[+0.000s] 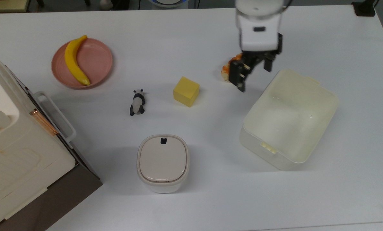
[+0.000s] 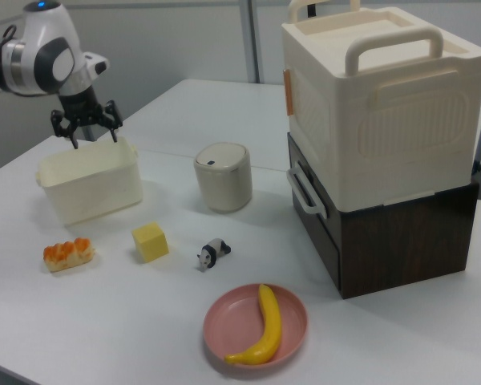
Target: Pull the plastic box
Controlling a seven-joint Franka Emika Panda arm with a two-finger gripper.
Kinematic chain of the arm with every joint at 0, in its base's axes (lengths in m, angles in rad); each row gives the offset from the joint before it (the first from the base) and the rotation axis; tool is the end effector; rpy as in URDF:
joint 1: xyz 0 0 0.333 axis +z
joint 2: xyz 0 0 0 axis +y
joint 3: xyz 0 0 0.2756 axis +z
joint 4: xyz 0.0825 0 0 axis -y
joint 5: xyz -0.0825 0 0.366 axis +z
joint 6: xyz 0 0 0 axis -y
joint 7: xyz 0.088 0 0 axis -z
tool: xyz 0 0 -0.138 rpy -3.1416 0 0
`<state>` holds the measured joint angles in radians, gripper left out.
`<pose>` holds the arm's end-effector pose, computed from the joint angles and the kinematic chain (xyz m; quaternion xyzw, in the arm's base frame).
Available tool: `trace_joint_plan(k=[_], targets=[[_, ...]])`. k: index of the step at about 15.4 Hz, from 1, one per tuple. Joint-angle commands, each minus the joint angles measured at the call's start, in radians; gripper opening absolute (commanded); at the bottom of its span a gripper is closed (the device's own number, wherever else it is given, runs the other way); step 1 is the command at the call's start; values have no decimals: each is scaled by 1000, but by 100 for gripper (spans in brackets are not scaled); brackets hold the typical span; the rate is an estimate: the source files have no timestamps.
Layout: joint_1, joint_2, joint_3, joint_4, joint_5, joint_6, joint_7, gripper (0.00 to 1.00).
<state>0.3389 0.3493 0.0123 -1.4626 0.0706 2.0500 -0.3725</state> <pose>0.6228 0.2333 0.4433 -0.9326 -0.3390 -0.1191 0.0338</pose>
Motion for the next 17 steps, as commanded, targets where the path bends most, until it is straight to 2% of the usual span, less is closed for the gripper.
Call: trace_joint_plan(k=[1, 5, 10, 12, 17], targets=[[54, 108, -14, 70, -18, 29, -40, 100], [94, 187, -14, 87, -55, 128, -45, 100], [117, 220, -14, 81, -103, 134, -68, 100], [117, 218, -14, 67, -133, 121, -123, 100], [103, 214, -20, 53, -138, -12, -233, 100]])
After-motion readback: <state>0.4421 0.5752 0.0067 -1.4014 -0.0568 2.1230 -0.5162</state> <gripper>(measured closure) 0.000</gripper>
